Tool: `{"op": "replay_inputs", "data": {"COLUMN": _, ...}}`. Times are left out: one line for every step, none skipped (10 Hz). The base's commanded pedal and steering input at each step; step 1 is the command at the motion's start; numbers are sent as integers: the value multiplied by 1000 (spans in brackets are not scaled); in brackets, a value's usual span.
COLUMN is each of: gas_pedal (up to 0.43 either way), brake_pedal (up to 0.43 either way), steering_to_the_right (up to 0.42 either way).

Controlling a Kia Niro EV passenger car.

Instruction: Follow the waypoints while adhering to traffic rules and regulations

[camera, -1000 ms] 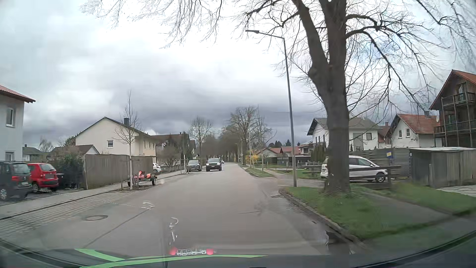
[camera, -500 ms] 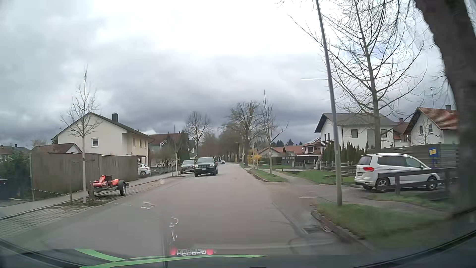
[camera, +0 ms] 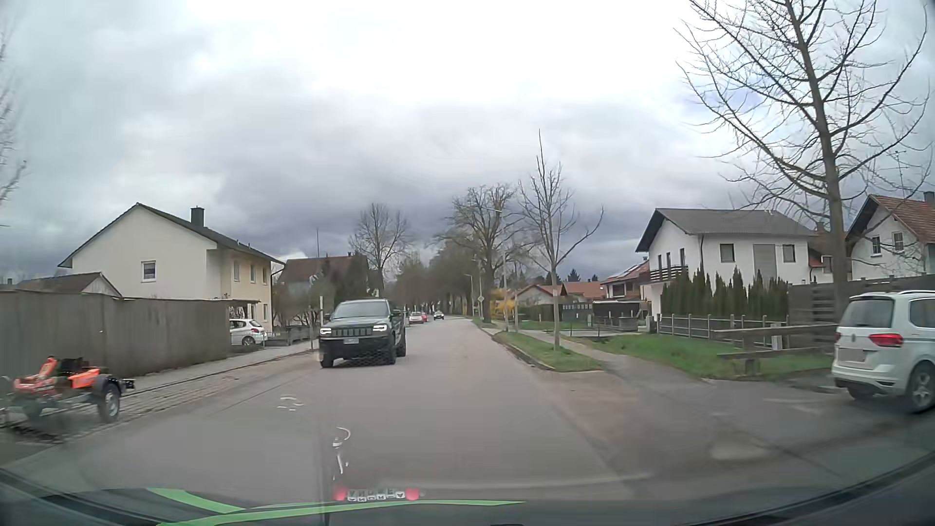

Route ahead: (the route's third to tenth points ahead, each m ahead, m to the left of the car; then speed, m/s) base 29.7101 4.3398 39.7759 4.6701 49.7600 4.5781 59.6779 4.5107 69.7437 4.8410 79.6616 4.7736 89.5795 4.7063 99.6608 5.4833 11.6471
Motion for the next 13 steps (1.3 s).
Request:
{"op": "replay_inputs", "data": {"gas_pedal": 118, "brake_pedal": 0, "steering_to_the_right": -3}}
{"op": "replay_inputs", "data": {"gas_pedal": 118, "brake_pedal": 0, "steering_to_the_right": -2}}
{"op": "replay_inputs", "data": {"gas_pedal": 118, "brake_pedal": 0, "steering_to_the_right": -3}}
{"op": "replay_inputs", "data": {"gas_pedal": 118, "brake_pedal": 0, "steering_to_the_right": -2}}
{"op": "replay_inputs", "data": {"gas_pedal": 118, "brake_pedal": 0, "steering_to_the_right": -3}}
{"op": "replay_inputs", "data": {"gas_pedal": 118, "brake_pedal": 0, "steering_to_the_right": -2}}
{"op": "replay_inputs", "data": {"gas_pedal": 118, "brake_pedal": 0, "steering_to_the_right": -3}}
{"op": "replay_inputs", "data": {"gas_pedal": 118, "brake_pedal": 0, "steering_to_the_right": -2}}
{"op": "replay_inputs", "data": {"gas_pedal": 118, "brake_pedal": 0, "steering_to_the_right": -3}}
{"op": "replay_inputs", "data": {"gas_pedal": 118, "brake_pedal": 0, "steering_to_the_right": -3}}
{"op": "replay_inputs", "data": {"gas_pedal": 118, "brake_pedal": 0, "steering_to_the_right": -3}}
{"op": "replay_inputs", "data": {"gas_pedal": 118, "brake_pedal": 0, "steering_to_the_right": -3}}
{"op": "replay_inputs", "data": {"gas_pedal": 118, "brake_pedal": 0, "steering_to_the_right": -2}}
